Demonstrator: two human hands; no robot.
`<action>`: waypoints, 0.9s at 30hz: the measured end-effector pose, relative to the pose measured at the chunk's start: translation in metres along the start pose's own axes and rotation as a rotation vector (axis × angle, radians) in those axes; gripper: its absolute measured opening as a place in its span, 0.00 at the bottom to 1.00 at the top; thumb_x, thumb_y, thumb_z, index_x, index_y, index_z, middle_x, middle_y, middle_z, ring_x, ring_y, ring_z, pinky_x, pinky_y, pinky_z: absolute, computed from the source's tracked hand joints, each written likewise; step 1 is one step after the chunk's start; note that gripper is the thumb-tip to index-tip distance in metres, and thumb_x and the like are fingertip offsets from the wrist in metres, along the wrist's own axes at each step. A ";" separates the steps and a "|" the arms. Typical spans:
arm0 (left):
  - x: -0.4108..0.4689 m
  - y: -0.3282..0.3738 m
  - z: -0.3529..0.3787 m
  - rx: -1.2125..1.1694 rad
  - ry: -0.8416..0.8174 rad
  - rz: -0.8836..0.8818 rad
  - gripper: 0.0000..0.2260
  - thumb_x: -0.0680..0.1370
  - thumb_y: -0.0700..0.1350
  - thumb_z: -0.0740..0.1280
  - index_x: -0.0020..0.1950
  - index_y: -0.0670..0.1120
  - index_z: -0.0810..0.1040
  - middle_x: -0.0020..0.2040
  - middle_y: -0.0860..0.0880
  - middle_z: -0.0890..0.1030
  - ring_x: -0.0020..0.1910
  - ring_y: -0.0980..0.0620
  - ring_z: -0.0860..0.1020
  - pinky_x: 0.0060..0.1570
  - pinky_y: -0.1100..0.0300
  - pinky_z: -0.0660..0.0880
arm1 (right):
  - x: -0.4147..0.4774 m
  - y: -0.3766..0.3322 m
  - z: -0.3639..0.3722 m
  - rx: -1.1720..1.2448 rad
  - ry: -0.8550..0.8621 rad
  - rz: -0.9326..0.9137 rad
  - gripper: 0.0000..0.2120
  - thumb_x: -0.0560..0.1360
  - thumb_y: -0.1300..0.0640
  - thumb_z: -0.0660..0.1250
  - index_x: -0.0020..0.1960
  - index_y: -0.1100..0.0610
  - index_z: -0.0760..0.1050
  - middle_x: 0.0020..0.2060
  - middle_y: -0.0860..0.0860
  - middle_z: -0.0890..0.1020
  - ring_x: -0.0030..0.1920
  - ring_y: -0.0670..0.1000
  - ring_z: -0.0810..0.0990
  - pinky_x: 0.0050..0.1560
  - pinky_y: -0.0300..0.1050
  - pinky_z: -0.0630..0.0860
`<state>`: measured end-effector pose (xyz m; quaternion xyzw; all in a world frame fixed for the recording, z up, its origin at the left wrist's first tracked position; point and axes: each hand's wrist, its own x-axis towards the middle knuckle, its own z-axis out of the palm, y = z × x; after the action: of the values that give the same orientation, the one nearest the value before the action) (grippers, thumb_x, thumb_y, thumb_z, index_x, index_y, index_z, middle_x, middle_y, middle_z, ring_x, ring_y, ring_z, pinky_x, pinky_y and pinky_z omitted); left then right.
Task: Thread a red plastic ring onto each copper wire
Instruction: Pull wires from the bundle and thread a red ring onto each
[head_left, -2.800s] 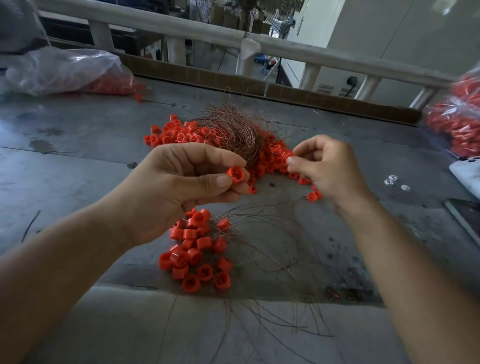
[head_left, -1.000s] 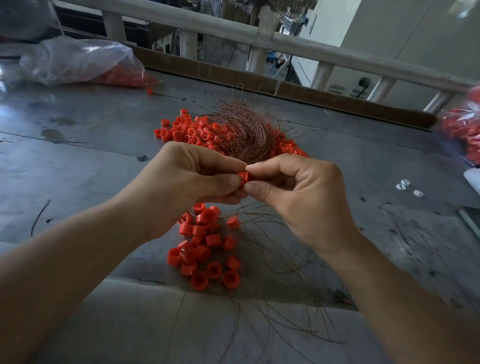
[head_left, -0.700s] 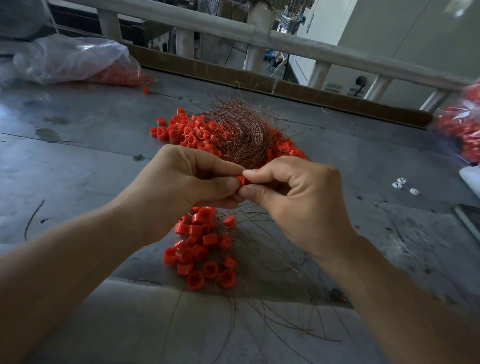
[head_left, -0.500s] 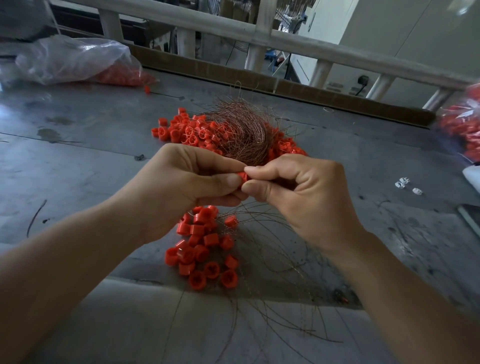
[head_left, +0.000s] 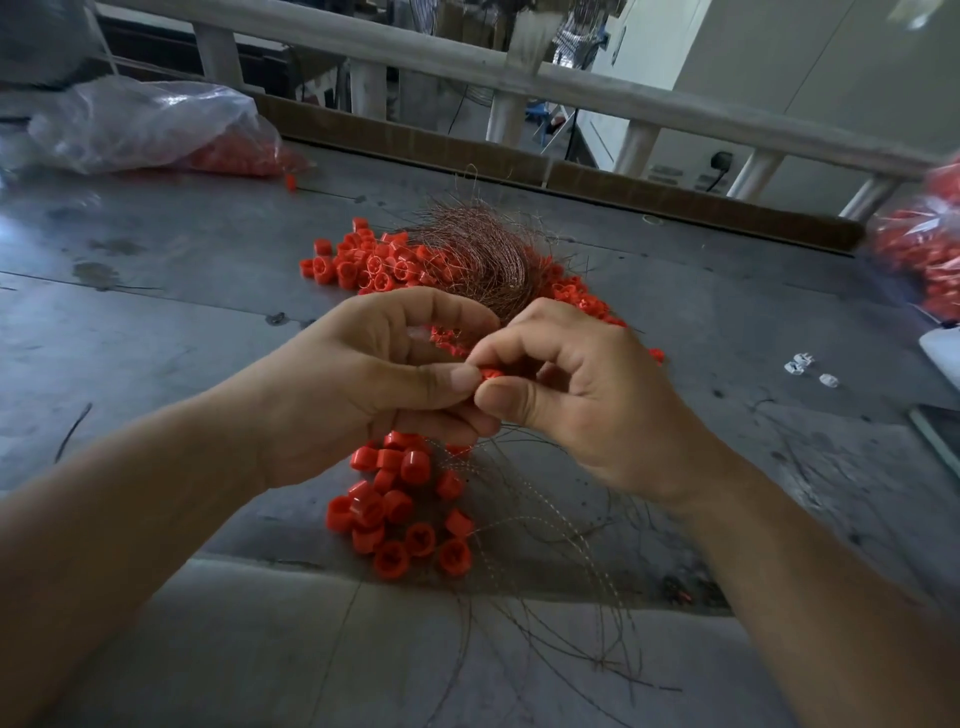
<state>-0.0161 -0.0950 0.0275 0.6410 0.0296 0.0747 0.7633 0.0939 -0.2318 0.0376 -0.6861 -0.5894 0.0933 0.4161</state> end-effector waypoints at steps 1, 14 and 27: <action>0.000 0.000 0.001 -0.004 -0.004 0.013 0.19 0.65 0.42 0.74 0.54 0.44 0.76 0.36 0.42 0.83 0.34 0.49 0.83 0.33 0.62 0.79 | 0.000 0.000 0.001 -0.031 0.009 0.000 0.05 0.69 0.52 0.67 0.45 0.51 0.76 0.38 0.43 0.73 0.39 0.38 0.73 0.40 0.28 0.68; -0.002 -0.004 0.011 0.187 0.039 0.165 0.28 0.64 0.45 0.74 0.61 0.53 0.69 0.37 0.42 0.83 0.36 0.46 0.83 0.36 0.60 0.79 | -0.003 -0.004 0.011 -0.217 0.021 -0.015 0.01 0.73 0.64 0.65 0.44 0.61 0.74 0.39 0.48 0.71 0.39 0.43 0.71 0.40 0.32 0.69; -0.003 0.003 0.009 0.023 0.034 0.115 0.26 0.61 0.49 0.78 0.57 0.47 0.76 0.36 0.40 0.83 0.35 0.44 0.83 0.32 0.60 0.79 | -0.005 -0.009 0.009 0.007 0.092 0.015 0.02 0.69 0.53 0.66 0.40 0.50 0.73 0.36 0.42 0.72 0.37 0.39 0.72 0.38 0.30 0.69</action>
<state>-0.0184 -0.1041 0.0317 0.6491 0.0066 0.1290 0.7497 0.0803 -0.2318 0.0359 -0.6928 -0.5639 0.0668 0.4445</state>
